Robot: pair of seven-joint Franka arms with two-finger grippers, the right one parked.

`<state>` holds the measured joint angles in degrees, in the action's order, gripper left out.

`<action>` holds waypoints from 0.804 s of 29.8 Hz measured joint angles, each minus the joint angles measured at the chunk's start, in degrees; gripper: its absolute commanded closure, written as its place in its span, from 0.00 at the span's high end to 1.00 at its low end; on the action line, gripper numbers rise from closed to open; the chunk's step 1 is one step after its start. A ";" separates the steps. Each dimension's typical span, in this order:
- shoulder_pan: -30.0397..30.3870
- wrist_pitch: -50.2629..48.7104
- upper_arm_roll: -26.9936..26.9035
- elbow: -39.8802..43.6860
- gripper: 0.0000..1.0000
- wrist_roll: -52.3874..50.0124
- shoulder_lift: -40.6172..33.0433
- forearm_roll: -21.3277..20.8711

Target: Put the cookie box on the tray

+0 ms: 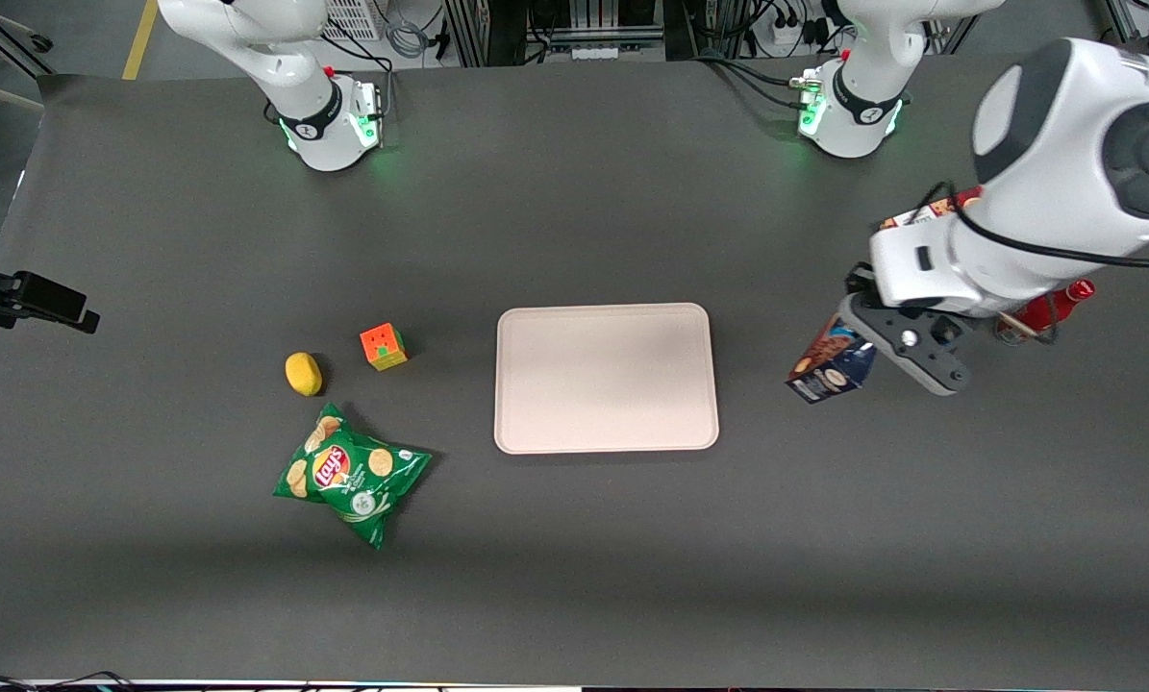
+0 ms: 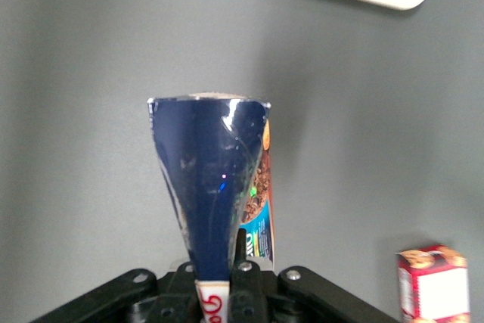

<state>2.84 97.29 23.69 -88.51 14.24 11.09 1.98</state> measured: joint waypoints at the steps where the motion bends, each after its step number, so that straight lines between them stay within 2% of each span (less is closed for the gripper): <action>1: -0.03 0.00 1.12 -0.01 0.00 -3.47 0.00 -0.32; 11: -0.49 0.44 12.00 -0.68 0.00 -34.28 0.20 -1.70; 15: -0.65 1.41 13.72 -1.88 0.00 -40.07 0.41 -2.62; 24: -0.76 6.77 17.91 -6.35 0.00 -52.71 3.32 -9.77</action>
<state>2.08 104.06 41.60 -94.86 -38.47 14.41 -7.79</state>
